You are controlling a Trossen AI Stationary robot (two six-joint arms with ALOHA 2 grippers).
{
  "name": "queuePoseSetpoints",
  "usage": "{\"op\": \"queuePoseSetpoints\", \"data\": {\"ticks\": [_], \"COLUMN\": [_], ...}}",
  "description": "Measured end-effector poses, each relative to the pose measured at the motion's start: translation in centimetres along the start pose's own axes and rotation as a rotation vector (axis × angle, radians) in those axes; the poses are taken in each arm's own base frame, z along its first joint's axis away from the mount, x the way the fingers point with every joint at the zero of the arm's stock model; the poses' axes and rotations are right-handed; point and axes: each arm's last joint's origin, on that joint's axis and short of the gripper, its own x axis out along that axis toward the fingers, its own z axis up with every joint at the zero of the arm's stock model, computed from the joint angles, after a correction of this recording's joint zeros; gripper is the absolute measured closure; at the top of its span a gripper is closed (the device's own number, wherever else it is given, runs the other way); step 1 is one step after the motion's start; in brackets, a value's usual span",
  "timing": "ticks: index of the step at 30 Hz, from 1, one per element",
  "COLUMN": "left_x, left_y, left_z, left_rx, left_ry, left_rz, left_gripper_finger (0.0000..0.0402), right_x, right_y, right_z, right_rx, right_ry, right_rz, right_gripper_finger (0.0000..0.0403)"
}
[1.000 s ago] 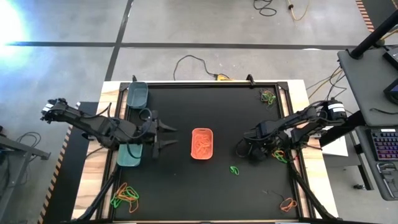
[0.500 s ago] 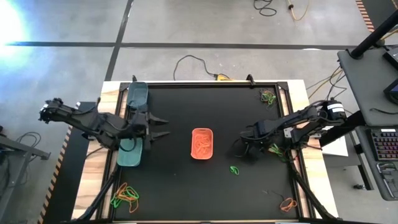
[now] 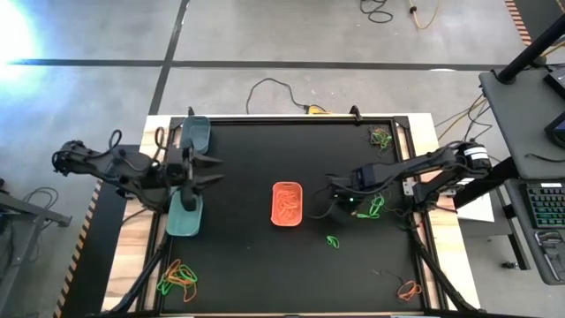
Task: Sort rubber bands into baskets
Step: Put the orange rubber band into the orange bin
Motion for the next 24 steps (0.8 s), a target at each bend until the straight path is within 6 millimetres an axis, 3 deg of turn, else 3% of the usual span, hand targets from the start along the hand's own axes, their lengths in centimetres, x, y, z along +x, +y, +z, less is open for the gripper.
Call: {"op": "queuePoseSetpoints", "data": {"ticks": [10,12,19,24], "left_x": [-1.1,-1.1,-1.1,-1.1], "left_y": [0.6,0.6,0.6,0.6], "left_z": [0.2,0.1,-0.4,-0.5], "left_rx": [-0.001,0.001,-0.004,0.002], "left_ry": [-0.008,0.004,0.054,0.067], "left_rz": [-0.002,0.0,-0.019,-0.025], "left_gripper_finger": [0.0209,0.0209,0.0209,0.0209], "right_x": [-4.5,-4.7,-1.6,0.9], "right_y": [3.8,4.1,3.6,4.5], "right_z": [3.2,3.6,2.5,0.2], "right_rx": [-0.127,-0.15,-0.201,-0.53], "right_ry": [-0.315,-0.319,-0.114,-0.101], "right_rz": [0.121,0.101,0.051,-0.014], "right_gripper_finger": [0.0394,0.0394,0.0366,0.031]}}
